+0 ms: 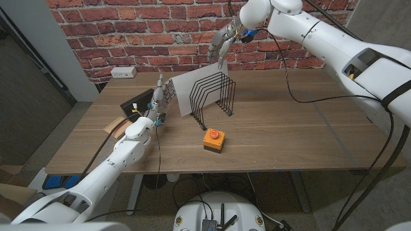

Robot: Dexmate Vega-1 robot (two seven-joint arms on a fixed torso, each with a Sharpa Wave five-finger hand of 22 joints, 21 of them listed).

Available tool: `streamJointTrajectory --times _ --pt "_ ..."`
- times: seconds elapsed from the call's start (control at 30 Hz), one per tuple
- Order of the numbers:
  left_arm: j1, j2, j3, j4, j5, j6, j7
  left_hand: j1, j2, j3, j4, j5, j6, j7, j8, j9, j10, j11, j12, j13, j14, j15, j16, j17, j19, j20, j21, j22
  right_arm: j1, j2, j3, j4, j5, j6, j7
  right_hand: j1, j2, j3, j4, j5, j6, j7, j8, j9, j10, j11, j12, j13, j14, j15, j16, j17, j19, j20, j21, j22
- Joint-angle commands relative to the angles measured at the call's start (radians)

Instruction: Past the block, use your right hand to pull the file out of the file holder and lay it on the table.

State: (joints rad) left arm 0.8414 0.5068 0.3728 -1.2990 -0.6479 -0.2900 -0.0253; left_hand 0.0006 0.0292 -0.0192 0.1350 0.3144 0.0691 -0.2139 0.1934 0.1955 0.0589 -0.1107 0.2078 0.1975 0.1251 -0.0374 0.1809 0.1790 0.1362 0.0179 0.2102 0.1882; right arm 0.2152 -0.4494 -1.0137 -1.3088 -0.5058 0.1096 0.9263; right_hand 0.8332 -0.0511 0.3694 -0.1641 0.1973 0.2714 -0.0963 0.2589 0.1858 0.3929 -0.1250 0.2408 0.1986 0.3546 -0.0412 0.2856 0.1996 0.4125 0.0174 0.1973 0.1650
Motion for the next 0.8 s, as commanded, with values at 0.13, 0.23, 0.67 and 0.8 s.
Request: streamJointTrajectory --times 0.13,0.23,0.67,0.8 --pt "0.000 0.000 0.000 -0.002 0.000 0.002 0.000 0.001 0.013 -0.004 0.003 0.002 0.000 -0.005 0.006 0.003 -0.002 -0.008 0.008 0.001 0.009 -0.002 0.007 0.003 0.008 -0.001 0.007 0.006 0.007 0.023 -0.032 0.024 -0.042 0.024 -0.048 0.002 -0.007 -0.014 0.007 -0.009 0.043 -0.015 0.011 0.004 0.046 -0.007 0.003 -0.002 0.050 -0.133 0.020 -0.001 0.024 -0.035 0.003 0.003" --pt "0.000 0.000 0.000 -0.002 0.000 0.002 0.001 0.001 0.013 -0.005 0.003 0.002 0.000 -0.005 0.006 0.003 -0.003 -0.008 0.007 0.001 0.008 -0.002 0.007 0.003 0.008 -0.001 0.007 0.006 0.002 0.021 -0.032 0.021 -0.048 0.032 -0.062 0.002 -0.015 -0.023 0.006 -0.004 0.062 -0.016 0.013 0.004 0.067 -0.011 0.002 -0.002 0.068 -0.141 0.025 -0.001 0.029 -0.060 0.001 0.003" --pt "0.000 -0.001 0.001 -0.002 0.001 0.001 0.001 0.001 0.013 -0.005 0.003 0.002 0.000 -0.005 0.006 0.003 -0.001 -0.012 0.008 0.001 0.008 -0.001 0.006 0.003 0.008 -0.002 0.007 0.006 -0.018 0.028 -0.029 0.041 -0.056 0.090 -0.126 0.028 -0.031 -0.043 0.005 0.022 0.137 -0.043 0.027 0.006 0.123 -0.048 -0.007 -0.002 0.133 -0.171 0.043 0.003 0.085 -0.111 0.008 0.003" --pt "0.000 -0.001 0.000 -0.001 0.000 0.002 0.001 0.001 0.013 -0.005 0.003 0.002 0.000 -0.005 0.006 0.003 -0.003 -0.010 0.007 0.001 0.008 0.000 0.007 0.003 0.009 -0.001 0.008 0.006 -0.017 0.035 -0.031 0.060 -0.054 0.107 -0.134 0.030 -0.031 -0.047 0.006 0.028 0.154 -0.050 0.031 0.006 0.131 -0.055 -0.009 -0.001 0.138 -0.173 0.044 0.005 0.094 -0.116 0.009 0.003"
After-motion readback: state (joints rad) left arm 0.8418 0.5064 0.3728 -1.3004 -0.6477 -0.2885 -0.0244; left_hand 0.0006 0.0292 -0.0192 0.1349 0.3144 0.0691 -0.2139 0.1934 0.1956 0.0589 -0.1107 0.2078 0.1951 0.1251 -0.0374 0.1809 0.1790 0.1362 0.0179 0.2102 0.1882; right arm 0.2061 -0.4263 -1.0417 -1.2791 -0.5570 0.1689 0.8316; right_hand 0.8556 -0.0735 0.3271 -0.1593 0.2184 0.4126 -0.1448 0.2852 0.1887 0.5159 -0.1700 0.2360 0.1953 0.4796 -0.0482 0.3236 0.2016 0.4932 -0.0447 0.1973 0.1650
